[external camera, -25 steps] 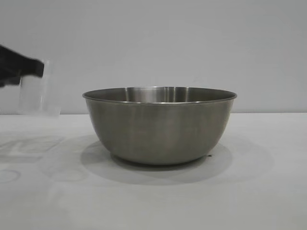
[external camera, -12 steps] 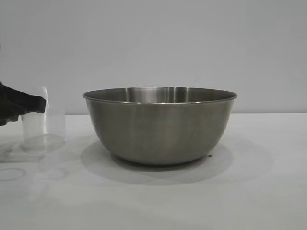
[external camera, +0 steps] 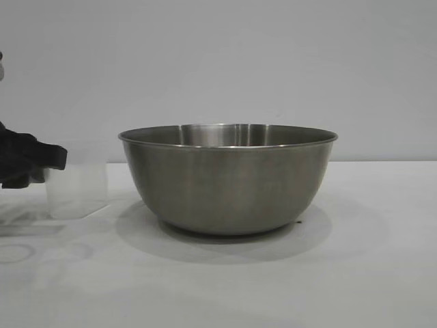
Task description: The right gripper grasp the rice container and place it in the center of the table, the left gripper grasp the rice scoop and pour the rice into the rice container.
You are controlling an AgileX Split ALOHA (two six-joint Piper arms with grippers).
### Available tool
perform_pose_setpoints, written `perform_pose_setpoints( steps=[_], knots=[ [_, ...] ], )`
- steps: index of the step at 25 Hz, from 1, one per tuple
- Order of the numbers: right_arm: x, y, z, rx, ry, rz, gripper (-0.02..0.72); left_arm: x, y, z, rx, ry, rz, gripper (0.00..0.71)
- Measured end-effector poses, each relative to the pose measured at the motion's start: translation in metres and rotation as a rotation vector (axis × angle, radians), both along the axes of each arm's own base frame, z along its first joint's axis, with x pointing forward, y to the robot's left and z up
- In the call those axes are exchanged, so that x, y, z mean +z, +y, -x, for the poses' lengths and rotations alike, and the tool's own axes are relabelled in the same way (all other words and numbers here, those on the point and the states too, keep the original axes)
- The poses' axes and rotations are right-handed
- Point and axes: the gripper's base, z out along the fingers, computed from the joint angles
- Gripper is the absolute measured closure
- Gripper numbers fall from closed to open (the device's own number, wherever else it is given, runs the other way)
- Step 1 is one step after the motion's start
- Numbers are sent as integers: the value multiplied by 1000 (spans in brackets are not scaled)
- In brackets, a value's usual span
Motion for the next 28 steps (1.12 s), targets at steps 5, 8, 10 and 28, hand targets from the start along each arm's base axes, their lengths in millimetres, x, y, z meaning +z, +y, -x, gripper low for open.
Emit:
perform_pose_setpoints(
  steps=[5, 8, 10, 28],
  knots=[
    [0, 0, 0, 0, 0, 0, 208, 13, 2, 20, -77, 6, -5, 383],
    [0, 0, 0, 0, 0, 0, 208, 25, -1, 33, -163, -12, -3, 383],
    [0, 0, 0, 0, 0, 0, 208, 32, -2, 42, -221, -23, -3, 383],
    [0, 0, 0, 0, 0, 0, 208, 113, 1, 80, -341, 146, -12, 383]
  ],
)
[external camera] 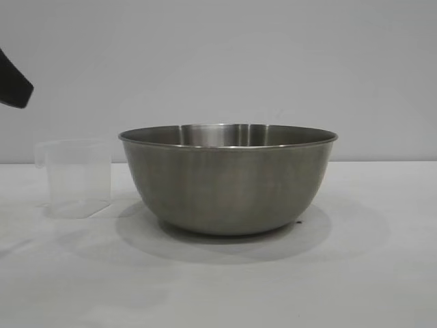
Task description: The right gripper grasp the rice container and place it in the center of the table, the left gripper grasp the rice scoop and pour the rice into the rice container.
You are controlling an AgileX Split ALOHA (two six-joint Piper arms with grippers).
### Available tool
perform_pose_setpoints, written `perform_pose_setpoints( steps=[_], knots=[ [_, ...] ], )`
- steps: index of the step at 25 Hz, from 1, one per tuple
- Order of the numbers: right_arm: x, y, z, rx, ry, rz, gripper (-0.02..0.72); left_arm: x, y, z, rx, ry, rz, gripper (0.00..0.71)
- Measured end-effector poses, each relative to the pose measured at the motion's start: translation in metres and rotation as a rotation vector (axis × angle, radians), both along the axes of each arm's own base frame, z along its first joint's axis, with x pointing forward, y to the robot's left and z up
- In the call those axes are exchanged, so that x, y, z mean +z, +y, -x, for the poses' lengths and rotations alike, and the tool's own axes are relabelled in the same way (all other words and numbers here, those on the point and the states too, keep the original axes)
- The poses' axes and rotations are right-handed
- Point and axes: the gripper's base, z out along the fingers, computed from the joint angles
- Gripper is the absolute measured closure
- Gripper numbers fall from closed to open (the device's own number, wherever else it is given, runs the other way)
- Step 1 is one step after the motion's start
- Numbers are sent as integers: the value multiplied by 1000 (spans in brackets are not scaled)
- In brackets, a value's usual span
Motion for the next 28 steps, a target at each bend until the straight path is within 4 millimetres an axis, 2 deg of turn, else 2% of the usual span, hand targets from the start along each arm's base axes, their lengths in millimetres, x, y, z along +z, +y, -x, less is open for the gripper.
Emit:
perform_pose_setpoints(
  steps=[4, 7, 9, 13, 19, 20, 24, 25, 28],
  knots=[
    [0, 0, 0, 0, 0, 0, 208, 37, 3, 6, 16, 81, -17, 383],
    [0, 0, 0, 0, 0, 0, 208, 70, 8, 16, 13, 74, -31, 383],
    [0, 0, 0, 0, 0, 0, 208, 88, 13, 27, 8, 63, -51, 383],
    [0, 0, 0, 0, 0, 0, 208, 110, 25, 55, -7, 62, -91, 383],
    [0, 0, 0, 0, 0, 0, 208, 120, 44, 104, -29, 79, -106, 383],
    [0, 0, 0, 0, 0, 0, 208, 120, 47, 113, -32, 84, -101, 318],
    [0, 0, 0, 0, 0, 0, 208, 117, 57, 143, -44, 114, -104, 181],
    [0, 0, 0, 0, 0, 0, 208, 116, 60, 149, -43, 126, -115, 165],
    [0, 0, 0, 0, 0, 0, 208, 111, 68, 166, -40, 154, -137, 182]
  ],
)
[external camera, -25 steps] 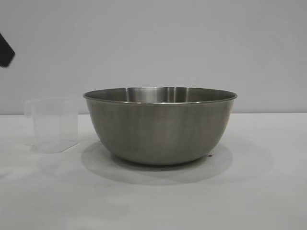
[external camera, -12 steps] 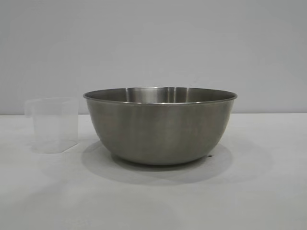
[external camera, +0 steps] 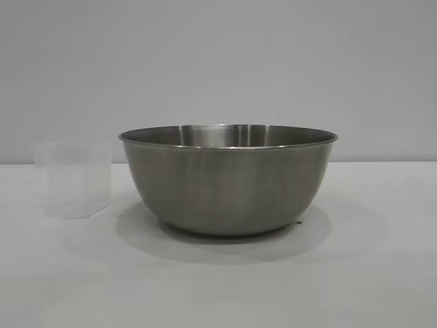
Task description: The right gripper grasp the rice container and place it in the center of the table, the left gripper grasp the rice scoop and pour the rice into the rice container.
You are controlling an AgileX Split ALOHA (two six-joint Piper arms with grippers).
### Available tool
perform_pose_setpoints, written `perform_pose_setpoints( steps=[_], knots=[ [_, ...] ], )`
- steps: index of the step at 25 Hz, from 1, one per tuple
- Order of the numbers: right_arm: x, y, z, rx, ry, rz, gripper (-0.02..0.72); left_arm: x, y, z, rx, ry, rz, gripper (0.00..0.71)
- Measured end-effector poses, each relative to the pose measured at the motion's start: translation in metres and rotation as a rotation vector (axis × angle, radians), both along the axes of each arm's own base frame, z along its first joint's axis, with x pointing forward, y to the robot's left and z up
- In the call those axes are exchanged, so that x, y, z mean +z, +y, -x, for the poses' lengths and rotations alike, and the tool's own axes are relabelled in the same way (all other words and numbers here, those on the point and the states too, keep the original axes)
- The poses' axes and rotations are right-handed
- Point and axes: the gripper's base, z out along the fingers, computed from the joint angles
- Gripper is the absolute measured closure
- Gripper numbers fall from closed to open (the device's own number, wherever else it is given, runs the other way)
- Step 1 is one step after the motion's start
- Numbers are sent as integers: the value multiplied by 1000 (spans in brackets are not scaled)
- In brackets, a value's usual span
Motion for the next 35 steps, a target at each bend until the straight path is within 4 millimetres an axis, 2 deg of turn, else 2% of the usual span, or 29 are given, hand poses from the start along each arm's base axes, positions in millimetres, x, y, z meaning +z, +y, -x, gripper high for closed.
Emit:
perform_pose_setpoints(
  steps=[1, 2, 3, 9, 11, 17, 35],
  knots=[
    [0, 0, 0, 0, 0, 0, 208, -1, 2, 5, 2, 3, -5, 182],
    [0, 0, 0, 0, 0, 0, 208, -2, 4, 9, 3, -2, -5, 224],
    [0, 0, 0, 0, 0, 0, 208, -3, 6, 12, 4, -6, -5, 232],
    [0, 0, 0, 0, 0, 0, 208, -9, 11, 25, 6, -56, 11, 228],
    [0, 0, 0, 0, 0, 0, 208, -17, 11, 25, 6, -41, 5, 228],
    [0, 0, 0, 0, 0, 0, 208, -23, 8, 23, -27, -95, 22, 228],
    [0, 0, 0, 0, 0, 0, 208, -24, 8, 22, -33, -95, 16, 228]
  ],
)
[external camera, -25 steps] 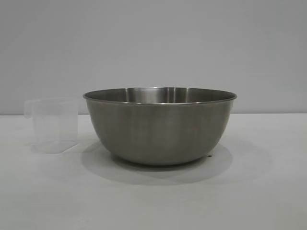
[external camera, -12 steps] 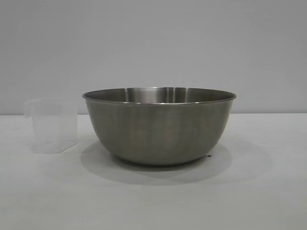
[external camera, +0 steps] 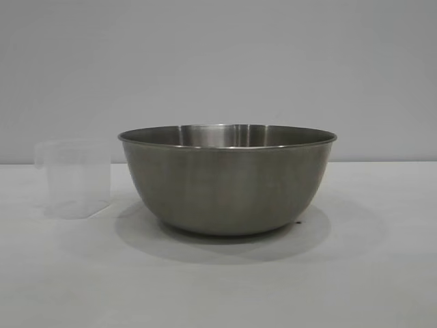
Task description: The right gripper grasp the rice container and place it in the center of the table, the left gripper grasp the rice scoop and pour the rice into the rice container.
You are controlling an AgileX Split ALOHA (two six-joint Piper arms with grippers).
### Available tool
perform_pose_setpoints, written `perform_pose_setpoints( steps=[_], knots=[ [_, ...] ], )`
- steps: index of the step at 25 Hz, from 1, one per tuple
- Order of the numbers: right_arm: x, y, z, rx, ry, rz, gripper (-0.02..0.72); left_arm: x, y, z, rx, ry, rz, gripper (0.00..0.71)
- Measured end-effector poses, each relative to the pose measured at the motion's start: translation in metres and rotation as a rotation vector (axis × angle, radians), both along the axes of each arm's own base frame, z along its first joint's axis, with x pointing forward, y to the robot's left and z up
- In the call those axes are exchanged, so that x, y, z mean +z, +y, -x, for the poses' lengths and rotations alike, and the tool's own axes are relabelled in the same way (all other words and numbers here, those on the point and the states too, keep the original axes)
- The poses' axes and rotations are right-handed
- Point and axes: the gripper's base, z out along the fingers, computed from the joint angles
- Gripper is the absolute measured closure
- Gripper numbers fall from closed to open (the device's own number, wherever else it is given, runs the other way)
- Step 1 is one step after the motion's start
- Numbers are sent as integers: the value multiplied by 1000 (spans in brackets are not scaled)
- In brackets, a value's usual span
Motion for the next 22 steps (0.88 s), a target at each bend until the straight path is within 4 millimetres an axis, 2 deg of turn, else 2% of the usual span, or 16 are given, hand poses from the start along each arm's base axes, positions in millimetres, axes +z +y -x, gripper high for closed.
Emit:
perform_pose_setpoints(
  steps=[4, 14, 22],
  knots=[
    [0, 0, 0, 0, 0, 0, 208, 0, 1, 2, 16, -13, 5, 228],
    [0, 0, 0, 0, 0, 0, 208, 0, 2, 12, 383, -87, 19, 228],
    [0, 0, 0, 0, 0, 0, 208, 0, 1, 12, 413, -87, 17, 228]
  ],
)
